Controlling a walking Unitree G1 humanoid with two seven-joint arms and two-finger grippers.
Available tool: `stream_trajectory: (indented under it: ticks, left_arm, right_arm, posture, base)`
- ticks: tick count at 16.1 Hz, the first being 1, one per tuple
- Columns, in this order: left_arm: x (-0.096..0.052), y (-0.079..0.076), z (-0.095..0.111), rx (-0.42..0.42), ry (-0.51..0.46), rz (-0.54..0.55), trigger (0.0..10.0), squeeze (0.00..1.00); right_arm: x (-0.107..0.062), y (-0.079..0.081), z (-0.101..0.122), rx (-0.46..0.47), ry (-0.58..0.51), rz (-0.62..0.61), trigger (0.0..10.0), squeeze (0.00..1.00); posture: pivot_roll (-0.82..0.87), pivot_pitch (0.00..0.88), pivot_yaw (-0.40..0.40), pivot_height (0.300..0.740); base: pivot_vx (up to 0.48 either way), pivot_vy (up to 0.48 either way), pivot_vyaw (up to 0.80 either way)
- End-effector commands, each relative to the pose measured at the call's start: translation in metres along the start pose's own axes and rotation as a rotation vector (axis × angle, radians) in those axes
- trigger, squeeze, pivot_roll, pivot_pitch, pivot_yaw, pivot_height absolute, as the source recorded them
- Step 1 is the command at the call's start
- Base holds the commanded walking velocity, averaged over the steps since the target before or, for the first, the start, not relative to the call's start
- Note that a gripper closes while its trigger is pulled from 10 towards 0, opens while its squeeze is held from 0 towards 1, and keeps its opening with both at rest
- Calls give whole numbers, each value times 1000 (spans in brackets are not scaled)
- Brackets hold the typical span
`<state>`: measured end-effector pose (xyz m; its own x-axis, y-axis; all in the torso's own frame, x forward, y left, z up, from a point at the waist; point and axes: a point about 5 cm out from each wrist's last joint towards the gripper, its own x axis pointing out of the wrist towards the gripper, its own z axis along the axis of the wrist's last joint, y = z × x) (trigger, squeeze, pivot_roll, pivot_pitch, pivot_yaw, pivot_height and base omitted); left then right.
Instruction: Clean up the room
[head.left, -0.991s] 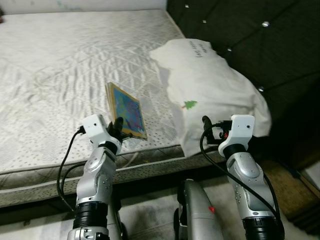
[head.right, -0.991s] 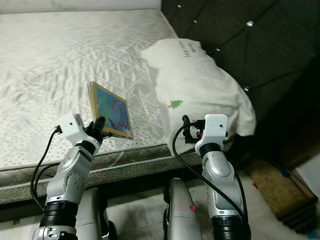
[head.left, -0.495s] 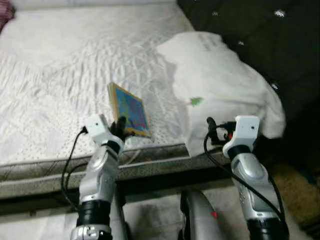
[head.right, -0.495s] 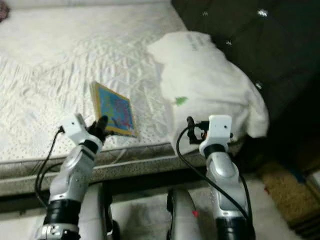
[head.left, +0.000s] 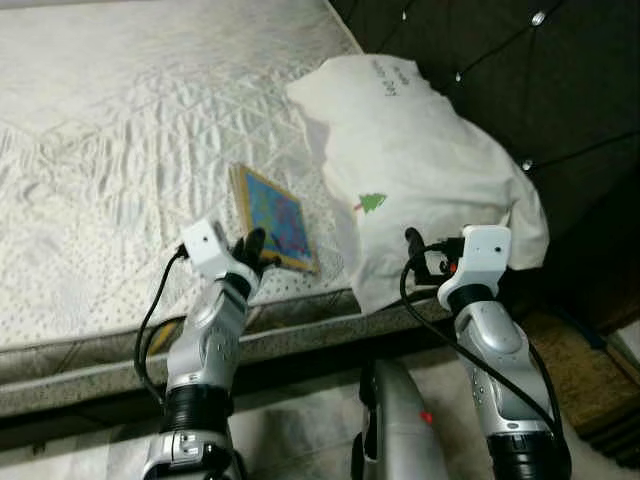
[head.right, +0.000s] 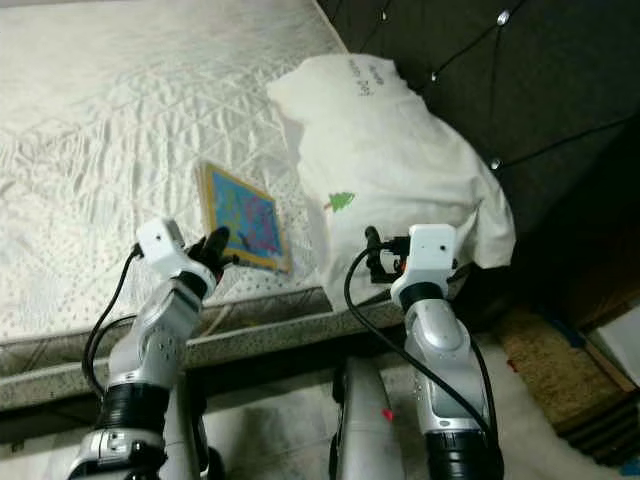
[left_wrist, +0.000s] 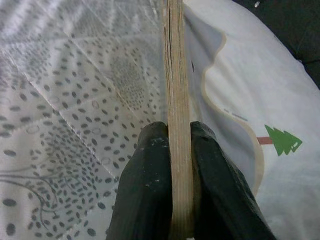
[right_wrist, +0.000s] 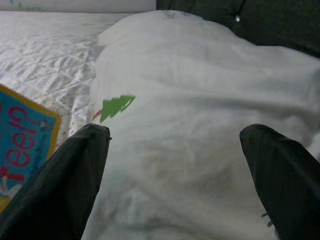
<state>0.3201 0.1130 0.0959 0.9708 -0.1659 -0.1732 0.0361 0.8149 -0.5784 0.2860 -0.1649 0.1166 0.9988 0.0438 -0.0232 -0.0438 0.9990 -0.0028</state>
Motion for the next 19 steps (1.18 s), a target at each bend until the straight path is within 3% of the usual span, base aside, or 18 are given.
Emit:
stream_trajectory:
  ticks: [1, 4, 7, 9, 10, 14, 19]
  left_arm:
    - [5, -9, 0, -35, 16, -33, 10000, 0]
    - [9, -18, -8, -99, 58, -52, 10000, 0]
    - [15, -16, -12, -130, 62, -48, 10000, 0]
    - [20, -13, -11, -131, 51, -33, 10000, 0]
    - [24, -12, -9, -176, 43, -28, 10000, 0]
    - [34, -18, -16, -278, 84, -26, 10000, 0]
    - [44, -21, -20, -223, 191, -28, 10000, 0]
  right_arm:
    - [-2, -1, 5, -14, -17, -4, 10000, 0]
    - [-12, -1, 18, 5, -38, 26, 10000, 0]
    - [-32, 3, 28, 38, -38, 112, 10000, 0]
    - [-52, -3, 25, 24, -5, 126, 10000, 0]
    - [-64, -9, 21, 7, 32, 112, 10000, 0]
    - [-80, -10, 24, -39, 60, 130, 10000, 0]
    - [-86, -12, 29, -72, 76, 142, 10000, 0]
  posture:
    - [-149, 100, -22, 527]
    - [-174, 109, -24, 527]
    - [-208, 121, -26, 527]
    - [-247, 135, -31, 527]
    - [-259, 140, -34, 527]
    - [-314, 157, -51, 527]
    - [-333, 161, -77, 527]
  base:
    - [0, 0, 0]
    - [0, 0, 0]
    - [0, 0, 0]
    - [0, 0, 0]
    - [0, 0, 0]
    - [0, 0, 0]
    - [0, 0, 0]
